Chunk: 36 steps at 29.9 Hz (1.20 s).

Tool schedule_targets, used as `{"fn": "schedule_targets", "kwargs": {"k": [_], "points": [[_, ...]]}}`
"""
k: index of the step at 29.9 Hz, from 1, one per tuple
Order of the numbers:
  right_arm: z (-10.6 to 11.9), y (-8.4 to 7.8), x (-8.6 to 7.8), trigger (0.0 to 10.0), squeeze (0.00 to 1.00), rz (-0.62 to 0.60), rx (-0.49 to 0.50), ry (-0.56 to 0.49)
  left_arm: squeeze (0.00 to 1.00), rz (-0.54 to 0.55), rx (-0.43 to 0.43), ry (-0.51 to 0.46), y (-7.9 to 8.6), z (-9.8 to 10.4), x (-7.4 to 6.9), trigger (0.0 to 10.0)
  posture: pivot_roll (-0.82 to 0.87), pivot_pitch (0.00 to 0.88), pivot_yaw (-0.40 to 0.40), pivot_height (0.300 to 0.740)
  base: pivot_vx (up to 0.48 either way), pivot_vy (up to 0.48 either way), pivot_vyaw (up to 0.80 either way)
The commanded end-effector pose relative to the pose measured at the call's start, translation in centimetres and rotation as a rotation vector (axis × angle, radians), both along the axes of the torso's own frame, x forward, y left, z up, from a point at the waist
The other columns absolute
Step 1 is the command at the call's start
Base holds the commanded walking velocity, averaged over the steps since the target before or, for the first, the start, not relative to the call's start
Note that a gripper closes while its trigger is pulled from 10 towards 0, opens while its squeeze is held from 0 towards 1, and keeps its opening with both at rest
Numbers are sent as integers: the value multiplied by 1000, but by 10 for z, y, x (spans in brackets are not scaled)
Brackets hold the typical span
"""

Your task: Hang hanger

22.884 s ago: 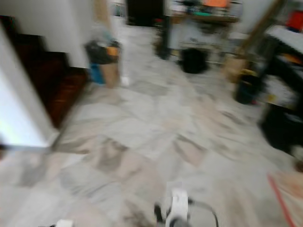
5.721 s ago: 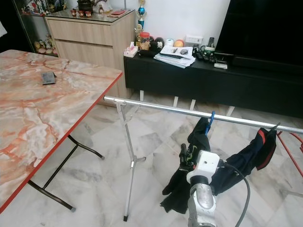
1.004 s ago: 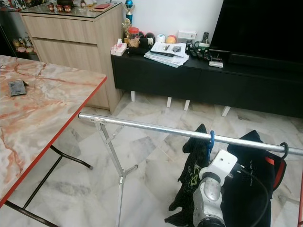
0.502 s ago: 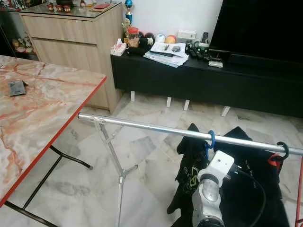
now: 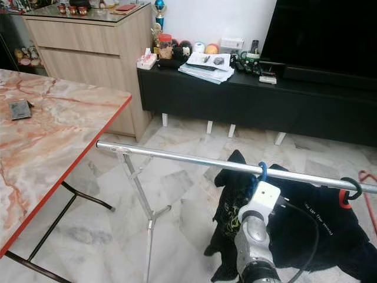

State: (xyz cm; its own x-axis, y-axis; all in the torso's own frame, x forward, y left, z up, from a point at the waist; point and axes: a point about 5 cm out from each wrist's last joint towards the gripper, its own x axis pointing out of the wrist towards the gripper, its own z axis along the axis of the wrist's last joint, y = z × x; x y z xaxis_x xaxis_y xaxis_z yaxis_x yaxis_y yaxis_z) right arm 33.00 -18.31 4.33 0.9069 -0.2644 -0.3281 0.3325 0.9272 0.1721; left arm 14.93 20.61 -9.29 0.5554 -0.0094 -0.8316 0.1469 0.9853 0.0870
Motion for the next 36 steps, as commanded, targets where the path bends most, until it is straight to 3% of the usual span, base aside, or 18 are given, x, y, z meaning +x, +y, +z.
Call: {"fn": "schedule_targets", "kwargs": {"k": [1,36], "points": [[-4,6,0,0,0,25,14,43,0,-20,-2,67,-2,-6,-14,10000,90,54,-25,740,0,0,0],[-7,12,1,0,0,51,53,79,0,-51,8,79,0,-6,-15,10000,101,58,-17,740,0,0,0]]}}
